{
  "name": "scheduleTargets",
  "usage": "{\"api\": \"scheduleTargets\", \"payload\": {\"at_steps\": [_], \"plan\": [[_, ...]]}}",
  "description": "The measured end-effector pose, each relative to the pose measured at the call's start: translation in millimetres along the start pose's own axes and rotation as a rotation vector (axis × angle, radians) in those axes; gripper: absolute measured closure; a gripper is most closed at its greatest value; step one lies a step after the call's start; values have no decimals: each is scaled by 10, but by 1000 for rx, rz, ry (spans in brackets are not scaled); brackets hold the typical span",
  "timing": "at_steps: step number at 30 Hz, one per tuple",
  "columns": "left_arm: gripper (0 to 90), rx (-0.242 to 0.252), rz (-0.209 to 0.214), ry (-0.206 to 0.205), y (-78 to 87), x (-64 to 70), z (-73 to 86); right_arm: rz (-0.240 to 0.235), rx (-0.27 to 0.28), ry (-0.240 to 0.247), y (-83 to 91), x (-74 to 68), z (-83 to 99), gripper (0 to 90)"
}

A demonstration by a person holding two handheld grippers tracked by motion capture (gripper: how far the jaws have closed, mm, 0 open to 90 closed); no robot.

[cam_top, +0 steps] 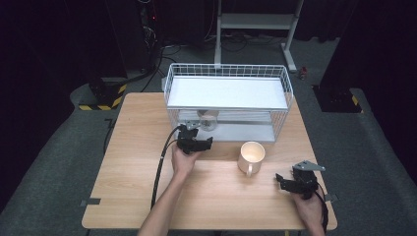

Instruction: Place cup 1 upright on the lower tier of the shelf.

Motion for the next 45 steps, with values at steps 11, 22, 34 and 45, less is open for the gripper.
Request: {"api": "scheduleTargets", "payload": {"at_steps": [11,22,34,45], "plan": [[193,10,17,-11,105,25,18,0,0,0,0,0,0,236],[185,26,37,-8,231,73,57,0,0,0,0,0,0,236],[170,31,70,-27,414,135,100,0,0,0,0,0,0,236],[169,33,85,-22,579,155,182,0,0,0,0,0,0,235]]}}
Point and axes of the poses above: each handheld gripper's, and its own axes: y roughly backward along the jaws, z roughly out of its underside, x roughly to its right, the point moved 6 cm from there along -y, roughly forward along the jaws, and after that the axes turned 14 degrees about x, right-handed, at the moved point
